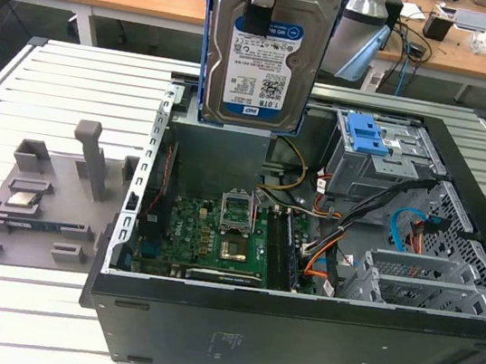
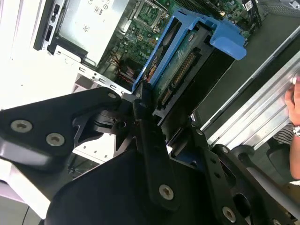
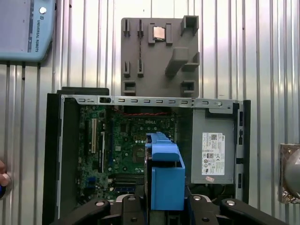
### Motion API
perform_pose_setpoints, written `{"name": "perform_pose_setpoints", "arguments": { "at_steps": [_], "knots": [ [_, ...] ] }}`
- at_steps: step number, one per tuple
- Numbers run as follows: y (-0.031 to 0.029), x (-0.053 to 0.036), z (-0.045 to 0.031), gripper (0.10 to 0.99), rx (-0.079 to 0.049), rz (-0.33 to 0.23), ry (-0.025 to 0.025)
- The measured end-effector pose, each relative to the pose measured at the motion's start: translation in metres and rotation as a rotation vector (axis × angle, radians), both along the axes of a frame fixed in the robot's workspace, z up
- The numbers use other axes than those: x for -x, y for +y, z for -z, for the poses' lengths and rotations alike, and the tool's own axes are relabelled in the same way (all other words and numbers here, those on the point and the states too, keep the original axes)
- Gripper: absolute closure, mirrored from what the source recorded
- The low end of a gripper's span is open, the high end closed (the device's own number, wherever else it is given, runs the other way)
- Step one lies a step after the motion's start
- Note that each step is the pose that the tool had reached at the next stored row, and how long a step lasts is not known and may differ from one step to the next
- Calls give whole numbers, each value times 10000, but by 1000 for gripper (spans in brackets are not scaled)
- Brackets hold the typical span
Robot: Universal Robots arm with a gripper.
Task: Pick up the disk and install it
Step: 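Pick up the disk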
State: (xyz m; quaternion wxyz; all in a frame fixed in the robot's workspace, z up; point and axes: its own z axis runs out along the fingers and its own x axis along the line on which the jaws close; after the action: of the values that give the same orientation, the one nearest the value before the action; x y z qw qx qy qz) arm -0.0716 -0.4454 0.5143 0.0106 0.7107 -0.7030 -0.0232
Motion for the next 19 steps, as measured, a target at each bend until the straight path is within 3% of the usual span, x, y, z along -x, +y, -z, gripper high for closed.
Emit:
{"name": "perform_pose_setpoints", "arguments": {
  "at_steps": [19],
  "knots": [
    [-333, 0, 5, 722, 0, -1, 1]
  ]
}}
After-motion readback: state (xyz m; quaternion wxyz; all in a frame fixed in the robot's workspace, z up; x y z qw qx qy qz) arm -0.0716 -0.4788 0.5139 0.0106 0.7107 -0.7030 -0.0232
